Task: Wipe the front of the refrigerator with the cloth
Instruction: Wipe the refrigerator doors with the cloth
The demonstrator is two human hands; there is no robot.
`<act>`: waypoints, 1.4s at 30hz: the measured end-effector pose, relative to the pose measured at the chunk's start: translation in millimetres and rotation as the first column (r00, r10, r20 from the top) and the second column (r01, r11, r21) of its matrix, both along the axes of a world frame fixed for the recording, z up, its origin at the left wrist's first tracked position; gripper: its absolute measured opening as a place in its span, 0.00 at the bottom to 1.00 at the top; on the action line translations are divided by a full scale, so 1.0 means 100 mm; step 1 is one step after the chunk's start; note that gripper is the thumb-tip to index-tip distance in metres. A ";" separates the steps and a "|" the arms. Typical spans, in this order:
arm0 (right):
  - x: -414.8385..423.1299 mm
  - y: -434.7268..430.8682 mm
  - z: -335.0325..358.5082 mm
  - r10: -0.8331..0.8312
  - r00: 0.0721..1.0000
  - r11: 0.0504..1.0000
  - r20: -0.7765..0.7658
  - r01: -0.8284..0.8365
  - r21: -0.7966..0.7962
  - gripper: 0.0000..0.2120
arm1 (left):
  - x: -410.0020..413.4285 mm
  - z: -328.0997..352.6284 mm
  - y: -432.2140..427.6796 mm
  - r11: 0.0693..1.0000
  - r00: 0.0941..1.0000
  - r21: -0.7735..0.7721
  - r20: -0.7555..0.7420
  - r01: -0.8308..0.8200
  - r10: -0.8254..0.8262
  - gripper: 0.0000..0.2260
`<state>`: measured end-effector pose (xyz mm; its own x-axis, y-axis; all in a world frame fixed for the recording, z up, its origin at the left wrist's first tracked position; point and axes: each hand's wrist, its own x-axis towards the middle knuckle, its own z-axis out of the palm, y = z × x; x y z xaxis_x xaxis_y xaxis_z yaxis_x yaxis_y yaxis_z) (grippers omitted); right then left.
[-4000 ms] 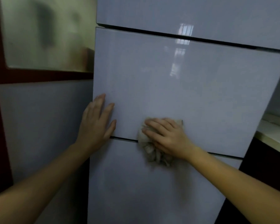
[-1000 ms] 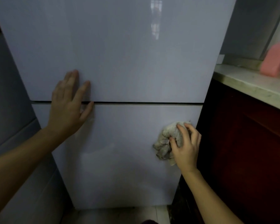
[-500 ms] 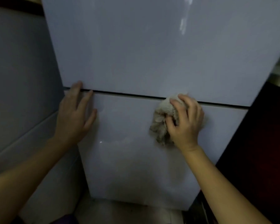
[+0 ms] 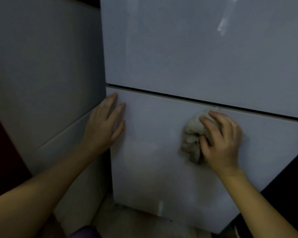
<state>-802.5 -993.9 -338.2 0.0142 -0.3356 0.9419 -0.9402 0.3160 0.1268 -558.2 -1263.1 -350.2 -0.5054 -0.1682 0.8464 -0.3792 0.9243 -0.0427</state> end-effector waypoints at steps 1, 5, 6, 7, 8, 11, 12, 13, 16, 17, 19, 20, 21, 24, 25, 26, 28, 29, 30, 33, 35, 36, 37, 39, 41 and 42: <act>0.02 -0.02 0.01 -0.005 1.000 1.000 0.000 0.005 -0.005 0.22 | 0.02 0.01 -0.02 1.000 1.000 0.000 0.003 0.003 -0.003 0.24; 0.21 -0.36 0.15 0.023 0.999 0.999 -0.042 -0.021 0.048 0.21 | 0.10 0.03 -0.09 0.997 1.000 0.073 -0.021 0.005 -0.004 0.24; 0.28 -0.48 0.20 0.038 0.998 0.997 -0.048 -0.034 0.069 0.20 | 0.12 0.05 -0.11 0.997 1.000 0.074 -0.023 0.015 -0.013 0.24; 0.36 -0.61 0.25 0.054 0.997 0.995 -0.052 -0.050 0.088 0.20 | 0.13 0.07 -0.12 0.997 1.000 0.073 -0.021 0.025 -0.024 0.23; 0.44 -0.73 0.29 0.075 0.995 0.992 -0.058 -0.069 0.102 0.19 | 0.13 0.09 -0.13 0.997 0.999 0.076 -0.020 0.033 -0.031 0.23; 0.70 -1.09 0.38 0.151 0.983 0.979 -0.105 -0.134 0.150 0.15 | 0.13 0.10 -0.11 0.996 0.999 0.086 -0.023 0.037 -0.035 0.24; 0.79 -1.20 0.39 0.171 0.978 0.974 -0.123 -0.149 0.168 0.14 | 0.13 0.09 -0.11 0.996 0.999 0.085 -0.018 0.037 -0.036 0.24; 0.86 -1.31 0.41 0.185 0.973 0.970 -0.137 -0.159 0.185 0.13 | 0.13 0.09 -0.11 0.996 0.999 0.084 -0.010 0.039 -0.038 0.24; 1.02 -1.52 0.45 0.216 0.966 0.956 -0.143 -0.180 0.230 0.11 | 0.15 0.07 -0.12 0.995 0.999 0.084 0.006 0.046 -0.047 0.25; 1.04 -1.54 0.46 0.221 0.966 0.953 -0.131 -0.186 0.238 0.12 | 0.15 0.06 -0.12 0.995 0.999 0.084 0.009 0.048 -0.049 0.25; 1.03 -1.50 0.46 0.227 0.965 0.950 -0.129 -0.190 0.247 0.12 | 0.15 0.07 -0.12 0.995 0.999 0.086 0.017 0.048 -0.050 0.25; 1.00 -1.46 0.46 0.229 0.964 0.949 -0.136 -0.190 0.253 0.12 | 0.16 0.07 -0.12 0.995 0.999 0.085 0.017 0.046 -0.048 0.25; 0.96 -1.40 0.45 0.227 0.963 0.948 -0.143 -0.185 0.258 0.12 | 0.16 0.07 -0.13 0.996 0.999 0.083 0.014 0.045 -0.046 0.25; 0.77 -1.13 0.40 0.187 0.971 0.954 -0.146 -0.144 0.261 0.13 | 0.15 0.06 -0.14 0.996 0.999 0.077 0.002 0.054 -0.054 0.25; 0.69 -1.02 0.37 0.172 0.974 0.956 -0.146 -0.129 0.264 0.14 | 0.14 0.04 -0.14 0.995 0.998 0.076 -0.007 0.058 -0.058 0.25; 0.62 -0.90 0.33 0.158 0.976 0.957 -0.150 -0.114 0.268 0.14 | 0.13 0.02 -0.15 0.995 0.998 0.075 -0.018 0.061 -0.060 0.24; 0.50 -0.72 0.26 0.137 0.977 0.959 -0.163 -0.089 0.270 0.15 | 0.10 -0.04 -0.17 0.993 0.997 0.100 -0.056 0.060 -0.055 0.24; 0.47 -0.68 0.24 0.136 0.977 0.959 -0.167 -0.087 0.268 0.15 | 0.09 -0.07 -0.18 0.989 0.995 0.133 -0.087 0.058 -0.047 0.25; 0.47 -0.67 0.24 0.141 0.976 0.960 -0.166 -0.094 0.264 0.15 | 0.07 -0.10 -0.18 0.982 0.992 0.181 -0.123 0.059 -0.037 0.25; 0.56 -0.83 0.27 0.168 0.975 0.961 -0.144 -0.130 0.245 0.15 | 0.01 -0.21 -0.13 0.924 0.980 0.365 -0.195 0.112 -0.042 0.28; 0.68 -1.01 0.33 0.193 0.973 0.960 -0.126 -0.160 0.230 0.14 | -0.03 -0.26 -0.10 0.853 0.968 0.486 -0.235 0.191 -0.083 0.29; 0.75 -1.12 0.37 0.203 0.972 0.960 -0.119 -0.174 0.219 0.13 | -0.05 -0.26 -0.09 0.805 0.959 0.547 -0.267 0.229 -0.091 0.29; 0.82 -1.22 0.39 0.213 0.970 0.960 -0.118 -0.186 0.209 0.12 | -0.07 -0.26 -0.07 0.760 0.950 0.598 -0.300 0.255 -0.083 0.29; 0.96 -1.39 0.42 0.231 0.965 0.958 -0.120 -0.204 0.201 0.11 | -0.09 -0.23 -0.04 0.708 0.938 0.650 -0.343 0.276 -0.051 0.30; 1.02 -1.47 0.40 0.248 0.963 0.953 -0.110 -0.221 0.207 0.12 | -0.10 -0.22 -0.02 0.702 0.929 0.651 -0.367 0.288 -0.040 0.30; 1.02 -1.46 0.38 0.254 0.961 0.950 -0.105 -0.228 0.214 0.12 | -0.10 -0.22 -0.01 0.705 0.928 0.648 -0.370 0.288 -0.039 0.30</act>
